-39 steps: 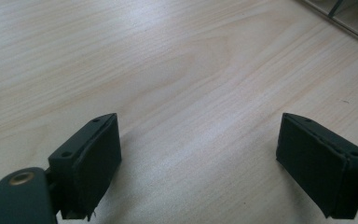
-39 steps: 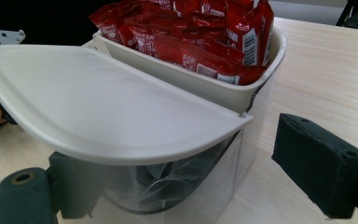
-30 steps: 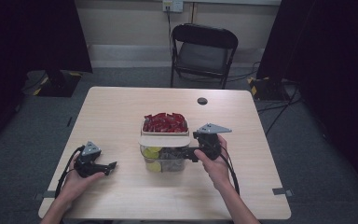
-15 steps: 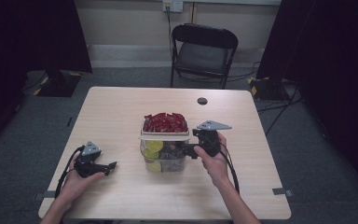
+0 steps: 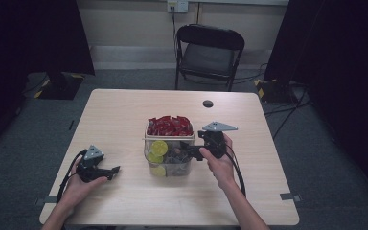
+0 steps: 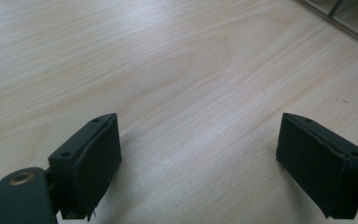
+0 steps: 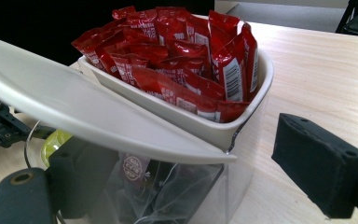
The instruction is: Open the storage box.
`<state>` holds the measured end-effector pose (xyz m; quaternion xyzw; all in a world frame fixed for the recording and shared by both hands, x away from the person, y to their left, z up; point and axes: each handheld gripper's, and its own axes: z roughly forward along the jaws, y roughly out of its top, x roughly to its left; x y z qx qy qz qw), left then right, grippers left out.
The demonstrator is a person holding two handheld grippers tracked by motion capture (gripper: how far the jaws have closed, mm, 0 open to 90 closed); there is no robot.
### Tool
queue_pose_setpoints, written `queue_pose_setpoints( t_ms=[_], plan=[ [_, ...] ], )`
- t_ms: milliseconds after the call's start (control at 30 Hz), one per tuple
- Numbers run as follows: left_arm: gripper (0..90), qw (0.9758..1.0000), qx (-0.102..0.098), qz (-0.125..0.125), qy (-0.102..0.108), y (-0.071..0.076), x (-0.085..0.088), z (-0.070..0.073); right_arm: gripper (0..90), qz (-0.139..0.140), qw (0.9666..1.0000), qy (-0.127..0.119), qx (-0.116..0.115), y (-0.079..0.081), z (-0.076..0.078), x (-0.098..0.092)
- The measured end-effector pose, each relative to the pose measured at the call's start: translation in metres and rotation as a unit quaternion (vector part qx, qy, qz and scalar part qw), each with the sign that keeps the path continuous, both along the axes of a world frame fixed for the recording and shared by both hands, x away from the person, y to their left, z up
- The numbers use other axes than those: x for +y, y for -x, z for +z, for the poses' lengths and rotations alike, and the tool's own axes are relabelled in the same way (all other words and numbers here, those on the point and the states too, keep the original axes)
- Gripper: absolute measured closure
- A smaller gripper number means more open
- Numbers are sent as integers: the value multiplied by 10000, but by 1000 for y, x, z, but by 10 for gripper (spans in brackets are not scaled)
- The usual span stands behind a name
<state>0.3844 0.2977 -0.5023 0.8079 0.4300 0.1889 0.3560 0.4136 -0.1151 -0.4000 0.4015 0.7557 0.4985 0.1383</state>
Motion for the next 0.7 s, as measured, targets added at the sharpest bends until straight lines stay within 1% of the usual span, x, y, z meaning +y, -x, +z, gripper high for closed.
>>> queue_pose_setpoints(
  t_ms=[133, 200, 333, 700],
  plan=[
    [134, 10000, 1, 4, -2, 0, 0, 0, 137, -16, 10000, -39, -11, -3, 0, 0],
    [134, 10000, -2, 6, 2, 0, 0, 0, 138, -38, 10000, -3, -50, -4, 1, 0],
    [134, 10000, 0, 5, 0, 0, 0, 0, 138, -64, 10000, -22, -70, -7, 3, 0],
    [136, 10000, -5, -8, -10, 0, 0, 0, 138, -134, 9998, -102, -44, -12, 3, -1]
  ],
)
